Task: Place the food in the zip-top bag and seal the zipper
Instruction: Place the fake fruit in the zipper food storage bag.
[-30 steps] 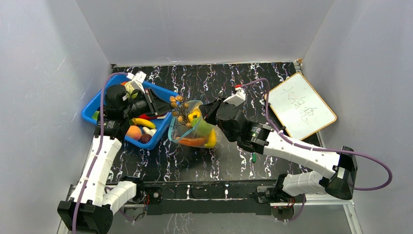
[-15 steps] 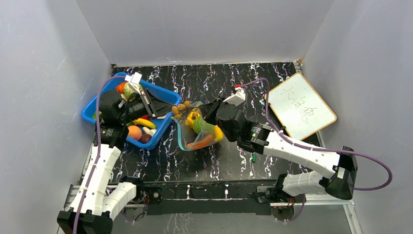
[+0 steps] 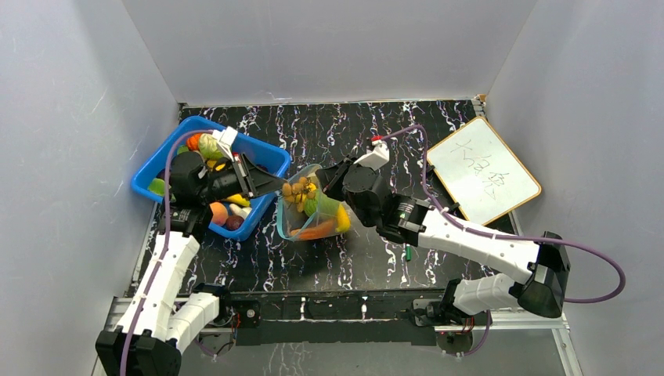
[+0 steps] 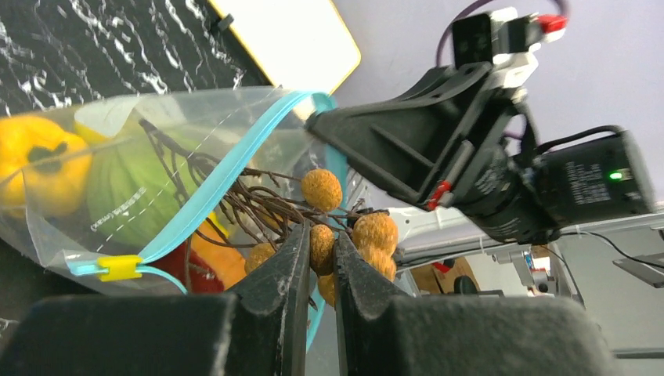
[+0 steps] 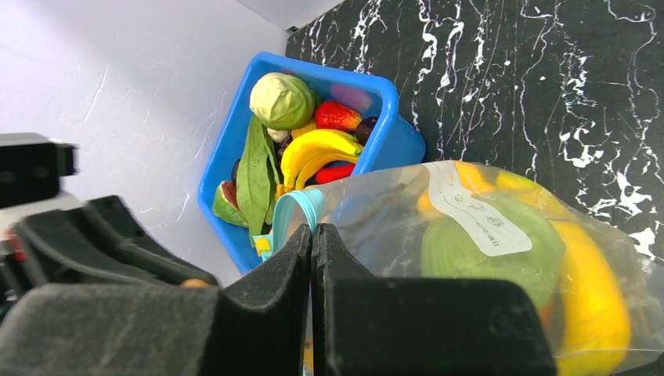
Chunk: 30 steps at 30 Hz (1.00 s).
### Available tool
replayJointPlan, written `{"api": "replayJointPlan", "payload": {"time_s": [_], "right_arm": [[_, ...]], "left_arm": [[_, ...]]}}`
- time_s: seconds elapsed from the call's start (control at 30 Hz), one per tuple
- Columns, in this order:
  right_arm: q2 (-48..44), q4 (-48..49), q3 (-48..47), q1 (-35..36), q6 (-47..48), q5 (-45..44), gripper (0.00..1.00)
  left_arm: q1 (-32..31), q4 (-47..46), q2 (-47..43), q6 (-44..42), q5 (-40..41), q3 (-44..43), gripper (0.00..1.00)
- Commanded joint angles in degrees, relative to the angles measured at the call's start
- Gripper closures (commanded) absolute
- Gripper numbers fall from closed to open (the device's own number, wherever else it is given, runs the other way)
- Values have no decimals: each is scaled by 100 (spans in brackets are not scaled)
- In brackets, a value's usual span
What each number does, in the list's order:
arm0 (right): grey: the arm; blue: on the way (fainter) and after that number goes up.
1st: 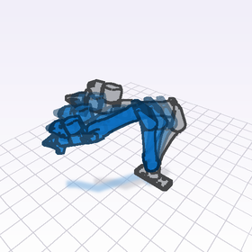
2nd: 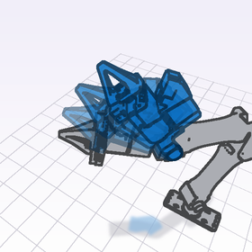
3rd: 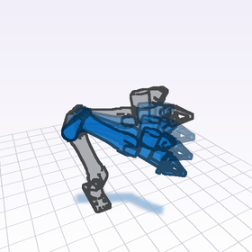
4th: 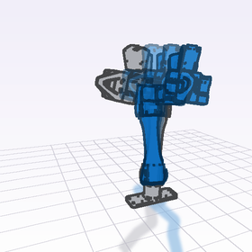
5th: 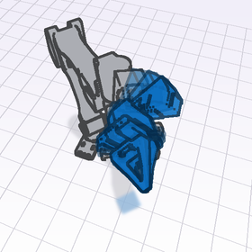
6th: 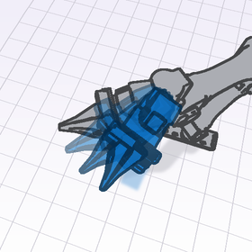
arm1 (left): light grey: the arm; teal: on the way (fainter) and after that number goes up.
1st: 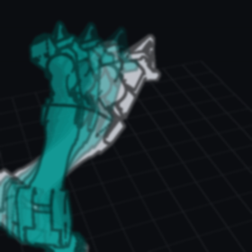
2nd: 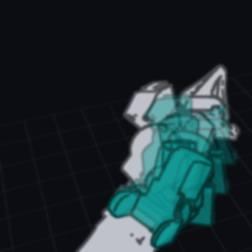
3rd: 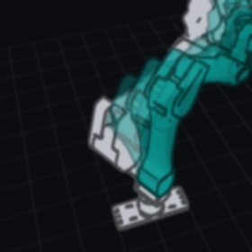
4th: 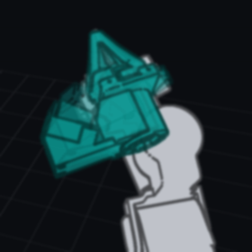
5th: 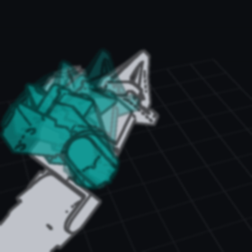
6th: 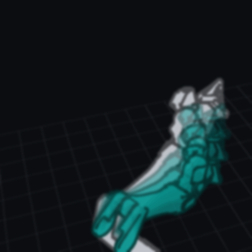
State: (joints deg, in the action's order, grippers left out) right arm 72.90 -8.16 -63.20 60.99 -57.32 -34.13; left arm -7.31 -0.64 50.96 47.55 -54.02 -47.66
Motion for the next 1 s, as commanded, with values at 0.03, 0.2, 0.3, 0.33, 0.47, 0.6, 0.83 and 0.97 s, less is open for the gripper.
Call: {"api": "replayJointPlan", "payload": {"time_s": [0.03, 0.2, 0.3, 0.33, 0.47, 0.6, 0.83, 0.97], "right_arm": [[149, 761, -577, -13, -42, 76, 100], [230, 814, -661, -10, -34, 181, 100], [267, 942, -606, -15, -42, 390, 100], [275, 1019, -577, -18, -36, 524, 100], [405, 1233, -531, -11, 50, 1000, 100], [473, 1145, -596, -11, 123, 1094, 100], [190, 738, -511, -18, 68, 452, 100], [82, 616, -426, -17, -29, 350, 100]], "left_arm": [[-16, -496, 98, -125, -373, 536, 100], [-31, -366, 295, -437, -292, 710, 99], [-39, -63, 387, -776, -7, 639, 100], [-42, -115, 382, -807, 50, 642, 100], [-60, -274, 358, -824, 470, 710, 97], [-60, 135, 309, -919, 694, 572, 66], [-60, 2015, -168, -1633, 1337, -602, 39], [-60, 2835, -650, -2003, 2303, -1075, 35]]}}
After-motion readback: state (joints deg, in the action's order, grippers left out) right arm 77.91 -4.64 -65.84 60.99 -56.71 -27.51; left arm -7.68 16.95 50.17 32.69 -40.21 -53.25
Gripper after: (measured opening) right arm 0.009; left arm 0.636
